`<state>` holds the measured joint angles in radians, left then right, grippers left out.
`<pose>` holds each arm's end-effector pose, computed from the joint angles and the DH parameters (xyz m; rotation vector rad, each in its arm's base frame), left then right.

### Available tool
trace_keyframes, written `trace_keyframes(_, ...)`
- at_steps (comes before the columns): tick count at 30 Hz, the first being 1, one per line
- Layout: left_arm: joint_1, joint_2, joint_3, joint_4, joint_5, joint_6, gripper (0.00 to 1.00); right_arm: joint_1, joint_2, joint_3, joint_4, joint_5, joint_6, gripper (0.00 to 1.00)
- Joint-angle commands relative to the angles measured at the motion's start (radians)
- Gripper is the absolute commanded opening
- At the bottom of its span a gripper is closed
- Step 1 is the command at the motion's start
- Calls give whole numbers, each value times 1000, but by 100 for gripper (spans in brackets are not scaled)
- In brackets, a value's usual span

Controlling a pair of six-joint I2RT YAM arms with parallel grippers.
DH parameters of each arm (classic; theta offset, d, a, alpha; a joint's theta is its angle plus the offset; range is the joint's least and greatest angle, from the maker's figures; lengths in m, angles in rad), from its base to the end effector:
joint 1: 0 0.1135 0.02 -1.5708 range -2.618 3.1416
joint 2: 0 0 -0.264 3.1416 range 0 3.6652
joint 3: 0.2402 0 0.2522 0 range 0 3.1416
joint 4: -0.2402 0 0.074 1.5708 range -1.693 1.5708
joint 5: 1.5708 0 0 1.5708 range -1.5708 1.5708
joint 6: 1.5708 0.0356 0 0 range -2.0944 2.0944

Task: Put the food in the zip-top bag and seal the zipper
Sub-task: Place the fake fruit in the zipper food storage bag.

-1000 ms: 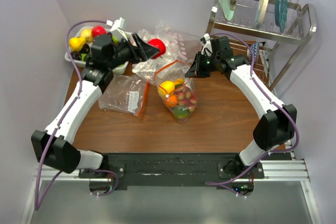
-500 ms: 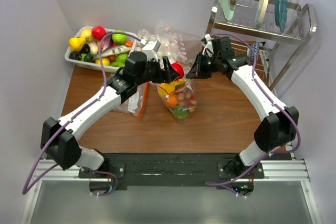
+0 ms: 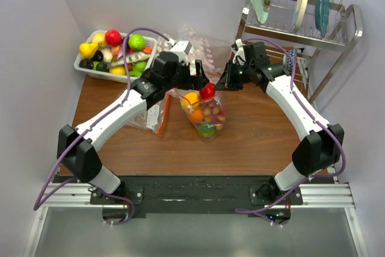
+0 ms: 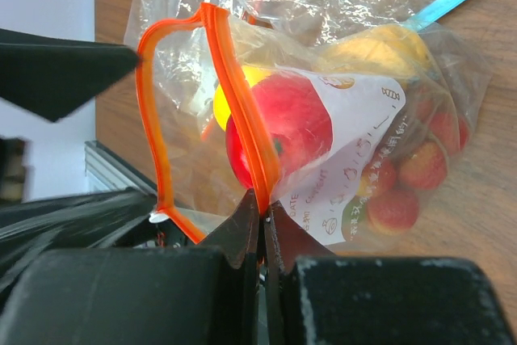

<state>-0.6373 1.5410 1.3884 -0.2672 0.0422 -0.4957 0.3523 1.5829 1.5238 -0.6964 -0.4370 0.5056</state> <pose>0.2912 -0.2175 0.3548 0.1751 2.0670 -0.7591 0.3220 0.1344 0.3501 -0.0460 2.4269 0.9219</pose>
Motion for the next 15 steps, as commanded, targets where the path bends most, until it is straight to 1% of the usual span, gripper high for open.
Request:
trace_keyframes(1, -4, -9, 141, -79, 38, 48, 100, -1, -37, 39, 1, -5, -15, 0)
trace_keyframes(4, 2, -10, 207, -159, 19, 92, 100, -3, -37, 36, 5, -2, -15, 0)
trace_keyframes(5, 11, -7, 237, -200, -8, 101, 100, -1, -38, 35, 5, -3, -15, 0)
trace_keyframes(6, 25, -4, 250, -220, -13, 108, 100, -3, -38, 30, 9, -2, -15, 0)
trace_keyframes(7, 62, -1, 256, -234, -11, 114, 100, -1, -40, 29, 11, -5, -16, 0)
trace_keyframes(10, 111, -8, 245, -265, 12, 120, 100, -1, -49, 21, 15, -5, -13, 0)
trace_keyframes(14, 113, -22, 184, -280, 18, 143, 100, -1, -54, 15, 11, -5, -15, 0)
trace_keyframes(15, 113, -24, 170, -283, 15, 149, 98, -1, -55, 15, 11, -5, -13, 0)
